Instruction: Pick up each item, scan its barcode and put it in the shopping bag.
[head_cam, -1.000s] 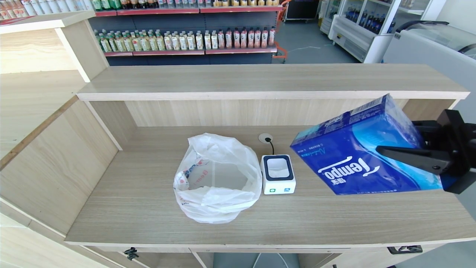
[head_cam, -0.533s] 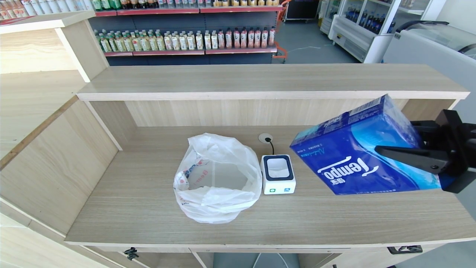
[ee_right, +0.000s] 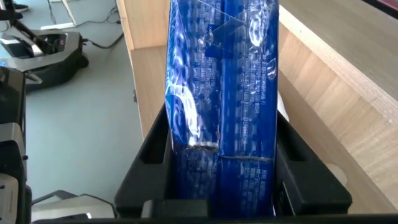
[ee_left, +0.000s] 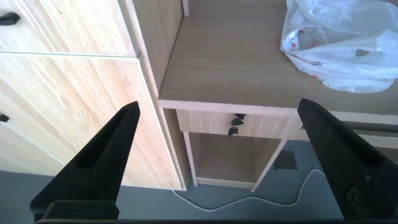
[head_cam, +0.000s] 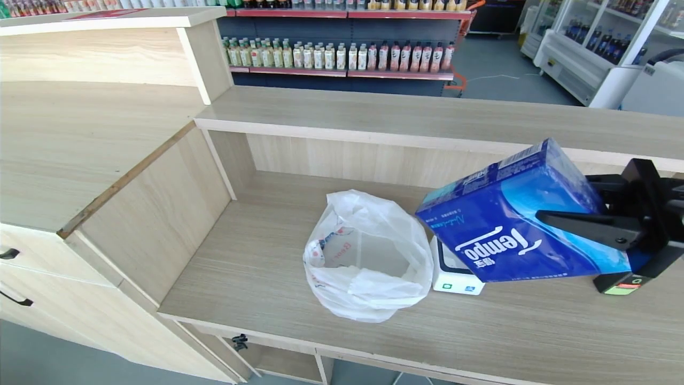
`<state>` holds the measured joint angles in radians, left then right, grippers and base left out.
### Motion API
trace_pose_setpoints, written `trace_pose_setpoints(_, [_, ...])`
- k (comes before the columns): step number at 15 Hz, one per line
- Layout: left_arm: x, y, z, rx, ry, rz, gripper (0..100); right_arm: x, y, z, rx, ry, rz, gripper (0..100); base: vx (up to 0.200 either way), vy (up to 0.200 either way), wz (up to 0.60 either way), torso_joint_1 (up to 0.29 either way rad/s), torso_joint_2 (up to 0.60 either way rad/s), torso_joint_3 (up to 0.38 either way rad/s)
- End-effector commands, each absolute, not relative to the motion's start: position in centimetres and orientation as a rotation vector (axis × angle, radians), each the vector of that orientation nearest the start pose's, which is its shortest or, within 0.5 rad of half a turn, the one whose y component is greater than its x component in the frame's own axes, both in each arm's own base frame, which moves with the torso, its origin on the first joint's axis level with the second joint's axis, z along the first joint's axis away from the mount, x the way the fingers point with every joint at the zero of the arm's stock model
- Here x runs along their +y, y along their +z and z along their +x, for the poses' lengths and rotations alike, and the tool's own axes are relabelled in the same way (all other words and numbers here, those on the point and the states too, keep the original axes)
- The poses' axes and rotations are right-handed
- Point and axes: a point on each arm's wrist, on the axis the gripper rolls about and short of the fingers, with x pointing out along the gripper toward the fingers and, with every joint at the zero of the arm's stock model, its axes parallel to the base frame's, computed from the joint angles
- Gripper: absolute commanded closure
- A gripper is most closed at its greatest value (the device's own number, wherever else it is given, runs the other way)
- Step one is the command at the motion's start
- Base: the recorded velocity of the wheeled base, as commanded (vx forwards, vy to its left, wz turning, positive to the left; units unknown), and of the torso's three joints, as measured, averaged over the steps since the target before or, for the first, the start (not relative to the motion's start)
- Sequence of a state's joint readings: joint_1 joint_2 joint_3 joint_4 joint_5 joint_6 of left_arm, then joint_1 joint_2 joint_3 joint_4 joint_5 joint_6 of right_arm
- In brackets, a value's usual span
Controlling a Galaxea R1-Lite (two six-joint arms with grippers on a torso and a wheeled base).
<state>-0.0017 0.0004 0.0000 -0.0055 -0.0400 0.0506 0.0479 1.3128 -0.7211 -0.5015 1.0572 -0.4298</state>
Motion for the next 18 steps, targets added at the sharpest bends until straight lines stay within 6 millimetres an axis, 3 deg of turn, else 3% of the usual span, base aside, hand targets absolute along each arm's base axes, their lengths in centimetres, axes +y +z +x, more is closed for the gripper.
trace_pose_setpoints(1, [-0.1, 7.6, -2.3, -0.007, -0.041, 0.051, 0, 2.9, 24.6, 20.2, -0.150, 1.103, -0.335, 100, 0.000, 0.000, 0.00, 0.000, 0.00, 0.000])
trace_pose_setpoints(3, [-0.1, 7.6, -2.3, -0.007, -0.041, 0.051, 0, 3.0, 24.7, 21.0, -0.140, 1.102, -0.326, 100, 0.000, 0.000, 0.00, 0.000, 0.00, 0.000])
trace_pose_setpoints(6, [-0.1, 7.6, -2.3, -0.007, -0.041, 0.051, 0, 3.0, 23.6, 25.3, -0.084, 1.103, -0.291, 100, 0.000, 0.000, 0.00, 0.000, 0.00, 0.000])
trace_pose_setpoints(12, [-0.1, 7.6, -2.3, -0.007, -0.041, 0.051, 0, 4.0, 19.9, 31.6, -0.087, 1.127, -0.253, 100, 0.000, 0.000, 0.00, 0.000, 0.00, 0.000])
trace_pose_setpoints(15, [-0.1, 7.6, -2.3, -0.007, -0.041, 0.051, 0, 5.3, 19.4, 33.7, -0.061, 1.159, -0.180, 100, 0.000, 0.000, 0.00, 0.000, 0.00, 0.000])
trace_pose_setpoints(18, [-0.1, 7.6, -2.3, -0.007, -0.041, 0.051, 0, 5.8, 18.3, 34.3, -0.036, 1.176, -0.163, 100, 0.000, 0.000, 0.00, 0.000, 0.00, 0.000])
